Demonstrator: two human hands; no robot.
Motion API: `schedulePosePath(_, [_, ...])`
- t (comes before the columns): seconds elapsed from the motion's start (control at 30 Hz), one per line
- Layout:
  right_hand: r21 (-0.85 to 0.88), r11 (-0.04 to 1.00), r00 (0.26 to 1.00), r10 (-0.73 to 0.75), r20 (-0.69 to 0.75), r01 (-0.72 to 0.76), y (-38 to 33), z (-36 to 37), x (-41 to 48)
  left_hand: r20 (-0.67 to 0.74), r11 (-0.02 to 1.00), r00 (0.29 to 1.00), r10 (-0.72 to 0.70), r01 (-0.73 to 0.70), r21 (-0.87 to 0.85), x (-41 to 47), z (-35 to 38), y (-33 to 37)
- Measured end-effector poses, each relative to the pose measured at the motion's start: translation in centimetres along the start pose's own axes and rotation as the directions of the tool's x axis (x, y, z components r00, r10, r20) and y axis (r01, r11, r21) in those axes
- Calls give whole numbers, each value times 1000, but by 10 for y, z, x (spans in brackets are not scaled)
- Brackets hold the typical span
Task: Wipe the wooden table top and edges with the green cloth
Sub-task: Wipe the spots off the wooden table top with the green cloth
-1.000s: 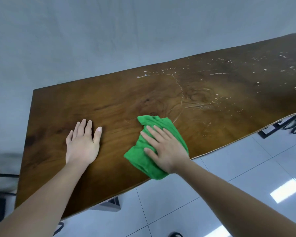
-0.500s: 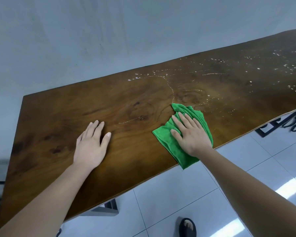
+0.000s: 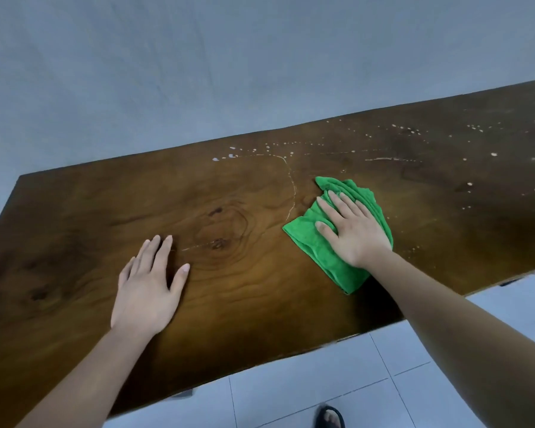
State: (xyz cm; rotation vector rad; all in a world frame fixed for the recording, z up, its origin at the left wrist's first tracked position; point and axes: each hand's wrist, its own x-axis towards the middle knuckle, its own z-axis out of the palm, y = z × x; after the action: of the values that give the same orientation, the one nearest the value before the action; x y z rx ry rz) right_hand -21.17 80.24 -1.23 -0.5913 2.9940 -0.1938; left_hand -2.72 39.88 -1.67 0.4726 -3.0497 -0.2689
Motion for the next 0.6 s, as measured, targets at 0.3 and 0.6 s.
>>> schedulePosePath(0.3, [-18,1000,1000,12,24,-12,64,-17,95,13,964,964,-265,265,-3,-8,-2,18])
schedulePosePath(0.6, [-44,990,990,-129,64,132,-1,-6,87,-8,962,961,-275,275,2,-7,1,15])
